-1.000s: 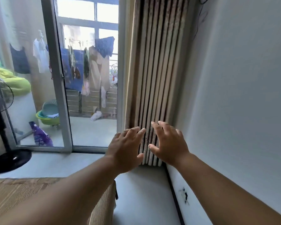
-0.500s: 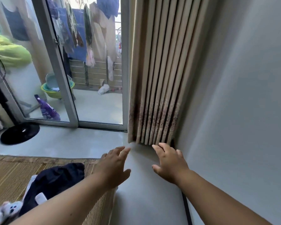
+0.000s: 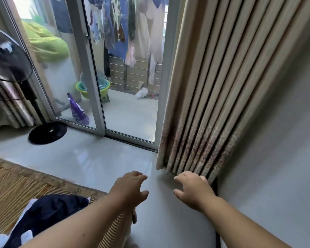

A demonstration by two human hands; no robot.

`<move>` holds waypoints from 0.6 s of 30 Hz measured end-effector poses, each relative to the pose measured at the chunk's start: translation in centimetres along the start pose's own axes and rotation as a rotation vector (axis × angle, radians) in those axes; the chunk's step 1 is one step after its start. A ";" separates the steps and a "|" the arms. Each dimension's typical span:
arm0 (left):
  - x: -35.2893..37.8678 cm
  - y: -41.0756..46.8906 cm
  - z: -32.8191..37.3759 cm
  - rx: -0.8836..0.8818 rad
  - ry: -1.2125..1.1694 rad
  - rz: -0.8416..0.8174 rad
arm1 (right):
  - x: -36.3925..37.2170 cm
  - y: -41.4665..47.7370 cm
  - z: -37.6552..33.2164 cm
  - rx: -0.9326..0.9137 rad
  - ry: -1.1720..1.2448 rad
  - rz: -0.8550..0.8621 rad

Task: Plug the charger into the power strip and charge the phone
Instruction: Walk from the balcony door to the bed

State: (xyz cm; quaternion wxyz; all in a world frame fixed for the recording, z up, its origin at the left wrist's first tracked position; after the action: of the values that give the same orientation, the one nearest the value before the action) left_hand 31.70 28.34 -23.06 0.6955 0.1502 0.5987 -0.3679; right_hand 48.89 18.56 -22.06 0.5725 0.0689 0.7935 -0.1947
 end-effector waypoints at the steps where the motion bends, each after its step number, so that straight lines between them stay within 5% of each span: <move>1: -0.4 2.1 -0.6 -0.001 0.002 -0.004 | -0.6 2.4 0.3 -0.010 -0.013 -0.002; 18: -13.7 34.7 -11.0 -0.106 -0.075 0.143 | -10.8 39.9 -1.8 -0.185 0.040 0.002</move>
State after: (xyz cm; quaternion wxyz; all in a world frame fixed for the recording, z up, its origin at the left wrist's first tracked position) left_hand 47.54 63.80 -20.75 0.7490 0.1415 0.5785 -0.2904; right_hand 64.15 56.97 -20.60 0.5607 0.0205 0.8193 -0.1185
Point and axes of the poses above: each hand's wrist, its own y-axis towards the middle knuckle, its own x-axis out of the palm, z = x × y, the point moved 4 cm from there along y, towards the middle knuckle, and after that the axes turned 6 degrees about y, right-handed, at the moved point
